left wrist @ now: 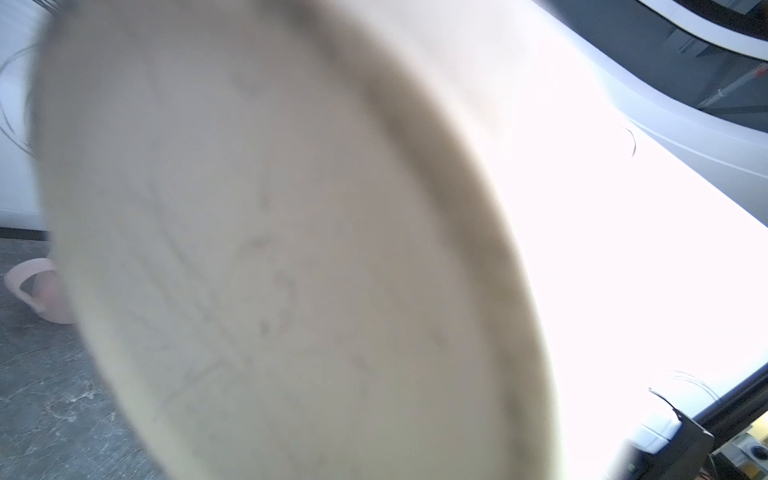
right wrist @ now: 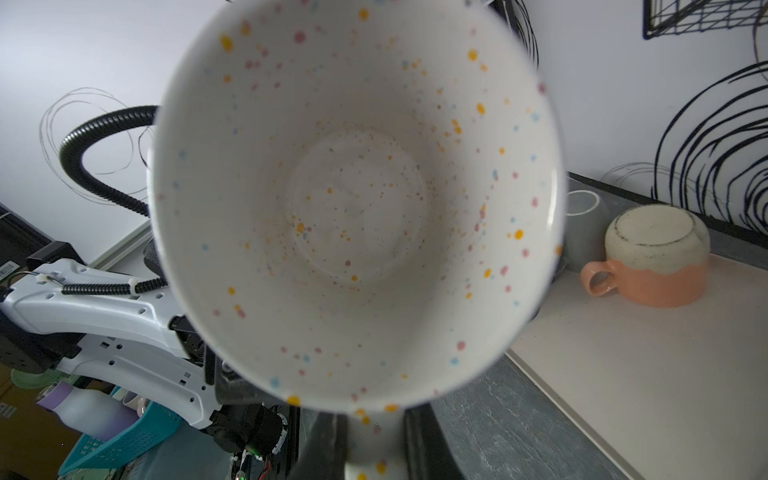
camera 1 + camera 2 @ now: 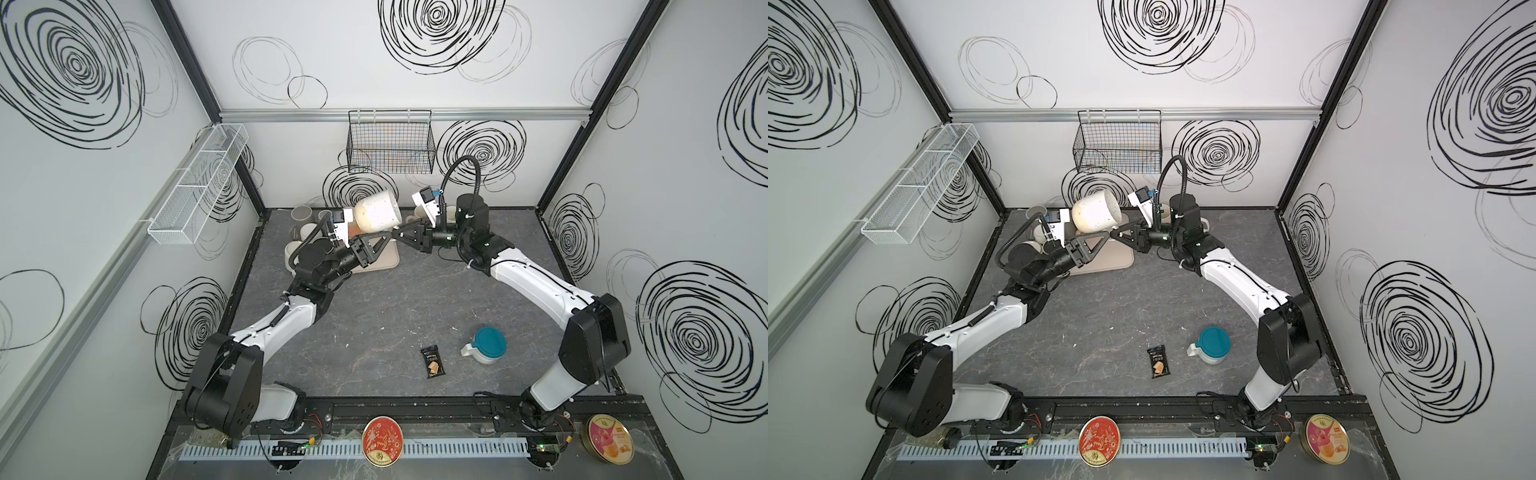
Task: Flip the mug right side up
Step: 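Grasp the cream speckled mug's handle with the right gripper, then carry the mug upright beside the white mugs with the right gripper while left withdraws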
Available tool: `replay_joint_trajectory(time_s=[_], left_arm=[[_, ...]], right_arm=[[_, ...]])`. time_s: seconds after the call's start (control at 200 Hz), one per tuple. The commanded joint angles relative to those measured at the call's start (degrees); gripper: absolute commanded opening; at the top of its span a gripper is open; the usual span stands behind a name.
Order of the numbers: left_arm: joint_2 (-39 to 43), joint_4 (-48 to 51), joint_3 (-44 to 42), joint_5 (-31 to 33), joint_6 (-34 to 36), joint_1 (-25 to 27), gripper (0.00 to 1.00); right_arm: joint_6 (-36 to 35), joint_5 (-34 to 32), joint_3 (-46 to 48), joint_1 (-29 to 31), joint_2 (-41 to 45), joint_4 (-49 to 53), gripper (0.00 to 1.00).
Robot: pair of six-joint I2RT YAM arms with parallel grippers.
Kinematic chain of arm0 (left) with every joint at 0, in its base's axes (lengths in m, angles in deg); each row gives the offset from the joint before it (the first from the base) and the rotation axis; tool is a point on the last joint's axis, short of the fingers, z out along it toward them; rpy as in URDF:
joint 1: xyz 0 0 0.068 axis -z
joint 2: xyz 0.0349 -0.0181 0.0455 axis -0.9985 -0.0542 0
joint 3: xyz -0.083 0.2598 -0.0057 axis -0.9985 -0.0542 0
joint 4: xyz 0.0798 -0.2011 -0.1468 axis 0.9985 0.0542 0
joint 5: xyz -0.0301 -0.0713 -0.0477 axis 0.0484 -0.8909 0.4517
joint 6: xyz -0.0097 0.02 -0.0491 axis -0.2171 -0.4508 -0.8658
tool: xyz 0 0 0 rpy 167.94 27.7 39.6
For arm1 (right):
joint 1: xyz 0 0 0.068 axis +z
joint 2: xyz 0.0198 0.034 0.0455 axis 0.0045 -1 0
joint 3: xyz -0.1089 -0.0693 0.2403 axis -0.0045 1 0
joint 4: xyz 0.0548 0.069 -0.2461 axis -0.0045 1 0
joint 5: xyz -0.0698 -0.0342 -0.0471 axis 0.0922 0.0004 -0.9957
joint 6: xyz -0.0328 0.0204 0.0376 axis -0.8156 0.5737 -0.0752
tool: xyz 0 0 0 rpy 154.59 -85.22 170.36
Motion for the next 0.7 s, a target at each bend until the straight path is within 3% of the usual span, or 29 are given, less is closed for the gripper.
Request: replay_joint_trajectory(time_s=[0.0, 0.18, 0.39, 0.696], left_arm=[[4.5, 0.9, 1.9, -0.5, 5.0, -1.1, 0.5], [7.9, 11.3, 2.6, 0.1, 11.3, -2.8, 0.5], [11.3, 31.9, 6.0, 3.7, 23.5, -3.9, 0.51], [12.3, 46.9, 8.7, 7.6, 32.2, -4.8, 0.51]], right_arm=[[-7.4, -3.0, -4.9, -1.5, 2.6, 4.9, 0.0], [-11.9, -4.9, -7.5, -3.1, 2.9, 11.1, 0.0], [-20.3, -7.5, -11.6, -6.0, 1.7, 22.9, 0.0], [-39.3, -22.8, -17.6, -7.6, -4.3, 44.5, 0.0]])
